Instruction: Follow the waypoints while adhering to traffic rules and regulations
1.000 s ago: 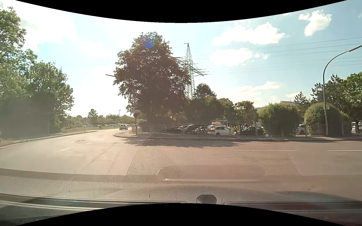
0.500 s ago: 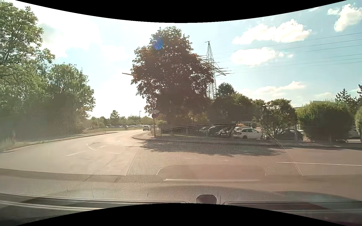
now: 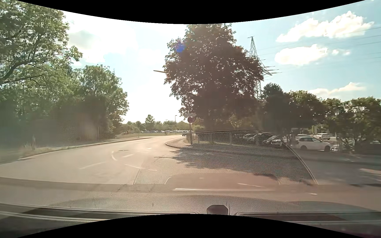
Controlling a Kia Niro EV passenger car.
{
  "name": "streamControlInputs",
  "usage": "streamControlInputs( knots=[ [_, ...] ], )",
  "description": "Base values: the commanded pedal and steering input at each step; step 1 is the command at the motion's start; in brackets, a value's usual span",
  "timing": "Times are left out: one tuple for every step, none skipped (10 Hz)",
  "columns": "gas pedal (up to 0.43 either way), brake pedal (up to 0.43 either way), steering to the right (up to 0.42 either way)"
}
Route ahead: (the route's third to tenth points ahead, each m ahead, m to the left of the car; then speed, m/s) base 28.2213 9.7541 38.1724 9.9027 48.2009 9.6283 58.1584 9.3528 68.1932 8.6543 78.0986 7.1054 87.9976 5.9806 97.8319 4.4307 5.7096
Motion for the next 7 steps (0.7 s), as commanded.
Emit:
streamControlInputs(
  knots=[
    [0.299, 0.006, -0.241],
    [0.299, 0.006, -0.235],
    [0.299, 0.006, -0.226],
    [0.299, 0.006, -0.217],
    [0.299, 0.006, -0.207],
    [0.299, 0.006, -0.194],
    [0.299, 0.006, -0.183]
  ],
)
